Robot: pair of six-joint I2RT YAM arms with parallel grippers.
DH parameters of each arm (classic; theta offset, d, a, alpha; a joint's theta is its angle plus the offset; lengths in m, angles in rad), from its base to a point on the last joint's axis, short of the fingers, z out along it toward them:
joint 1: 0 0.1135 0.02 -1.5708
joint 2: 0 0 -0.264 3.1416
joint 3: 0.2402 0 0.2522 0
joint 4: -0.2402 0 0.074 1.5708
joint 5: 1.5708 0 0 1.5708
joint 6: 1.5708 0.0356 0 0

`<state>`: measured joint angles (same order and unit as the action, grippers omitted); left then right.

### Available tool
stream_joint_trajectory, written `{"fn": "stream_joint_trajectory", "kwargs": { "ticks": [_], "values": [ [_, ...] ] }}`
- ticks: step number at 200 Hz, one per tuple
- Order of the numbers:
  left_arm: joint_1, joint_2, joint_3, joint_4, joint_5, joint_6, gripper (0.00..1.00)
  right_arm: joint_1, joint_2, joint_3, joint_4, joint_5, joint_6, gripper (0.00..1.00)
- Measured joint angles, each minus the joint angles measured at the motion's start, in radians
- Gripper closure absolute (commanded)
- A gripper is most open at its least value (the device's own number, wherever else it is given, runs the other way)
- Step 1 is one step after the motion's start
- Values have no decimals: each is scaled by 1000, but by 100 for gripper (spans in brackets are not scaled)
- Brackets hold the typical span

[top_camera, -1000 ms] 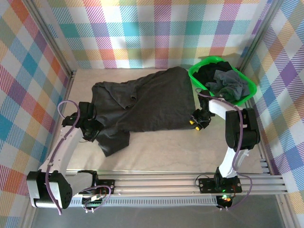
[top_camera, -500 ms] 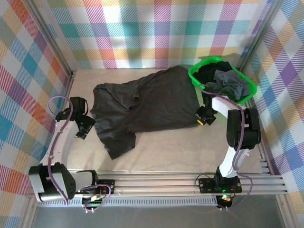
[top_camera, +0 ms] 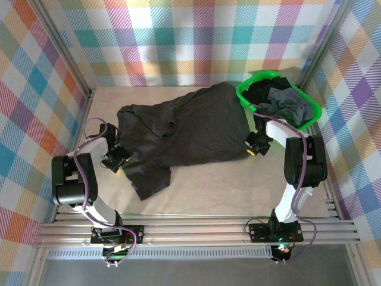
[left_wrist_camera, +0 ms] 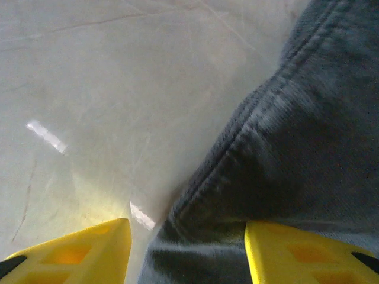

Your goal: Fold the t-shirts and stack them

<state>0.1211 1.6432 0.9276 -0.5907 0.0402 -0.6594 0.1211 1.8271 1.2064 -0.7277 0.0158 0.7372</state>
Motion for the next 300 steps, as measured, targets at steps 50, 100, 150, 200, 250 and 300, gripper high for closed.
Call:
{"fn": "stream_joint_trajectory", "kwargs": {
  "ticks": [50, 100, 150, 200, 250, 300],
  "values": [
    [9, 26, 21, -42, -11, 36, 91, 10, -1, 0, 3, -29, -23, 100],
    [12, -81, 36, 43, 11, -36, 100, 86, -66, 24, 42, -66, -94, 100],
    [10, -319, 300, 46, 8, -233, 100, 116, -198, 248, 100, -81, -153, 100],
    [10, -442, 574, 14, -36, -300, 100, 116, -403, 335, 241, -69, -186, 100],
    [10, -580, 793, -37, -113, -341, 100, 113, -615, 339, 386, -37, -196, 100],
    [10, -592, 968, -62, -153, -368, 100, 107, -644, 405, 467, -40, -183, 100]
  ]
}}
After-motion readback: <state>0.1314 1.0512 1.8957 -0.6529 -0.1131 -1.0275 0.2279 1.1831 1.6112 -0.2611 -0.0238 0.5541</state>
